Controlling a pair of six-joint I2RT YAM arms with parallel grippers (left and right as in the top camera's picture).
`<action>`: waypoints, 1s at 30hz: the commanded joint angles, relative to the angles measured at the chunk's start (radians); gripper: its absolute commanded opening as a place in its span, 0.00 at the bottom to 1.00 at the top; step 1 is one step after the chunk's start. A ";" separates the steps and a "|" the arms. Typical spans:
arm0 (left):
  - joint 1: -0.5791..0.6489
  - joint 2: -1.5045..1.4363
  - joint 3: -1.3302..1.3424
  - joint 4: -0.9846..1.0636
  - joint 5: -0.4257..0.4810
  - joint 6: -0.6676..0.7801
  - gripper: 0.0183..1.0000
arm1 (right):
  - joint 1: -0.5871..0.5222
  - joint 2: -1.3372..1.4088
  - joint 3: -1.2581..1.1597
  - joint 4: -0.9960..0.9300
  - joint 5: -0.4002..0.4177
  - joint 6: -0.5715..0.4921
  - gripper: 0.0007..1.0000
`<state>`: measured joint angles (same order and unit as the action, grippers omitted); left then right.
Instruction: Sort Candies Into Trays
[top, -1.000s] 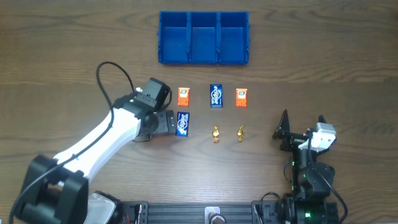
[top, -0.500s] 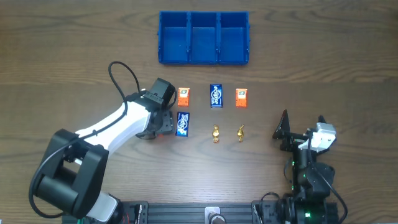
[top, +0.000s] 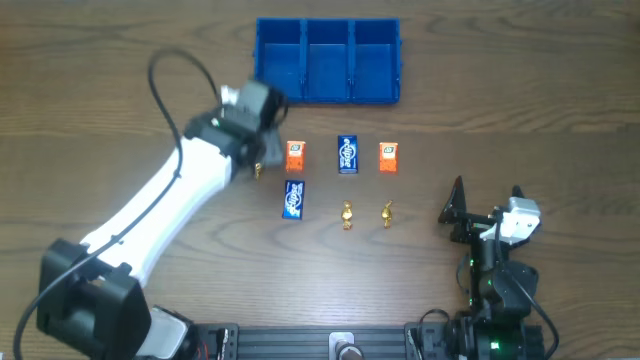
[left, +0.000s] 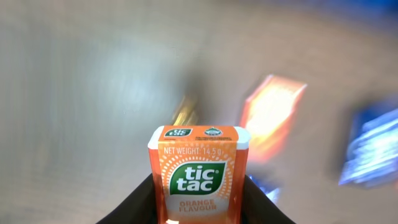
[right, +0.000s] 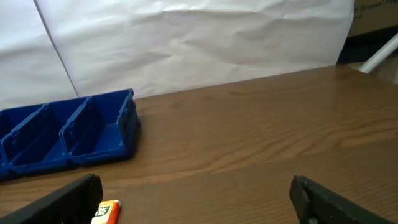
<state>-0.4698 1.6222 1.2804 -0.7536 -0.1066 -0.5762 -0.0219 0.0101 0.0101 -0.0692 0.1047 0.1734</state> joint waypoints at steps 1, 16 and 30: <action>0.050 0.194 0.493 -0.134 -0.087 0.093 0.28 | 0.011 -0.007 -0.002 -0.003 0.007 -0.013 1.00; 0.111 0.780 1.141 -0.263 0.011 0.233 0.31 | 0.011 -0.007 -0.002 -0.003 0.007 -0.013 1.00; 0.011 0.357 0.738 -0.149 -0.008 0.135 0.87 | 0.011 -0.007 -0.002 -0.003 0.007 -0.013 1.00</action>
<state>-0.4030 2.2227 2.2032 -0.9337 -0.1062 -0.3698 -0.0219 0.0101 0.0101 -0.0685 0.1051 0.1734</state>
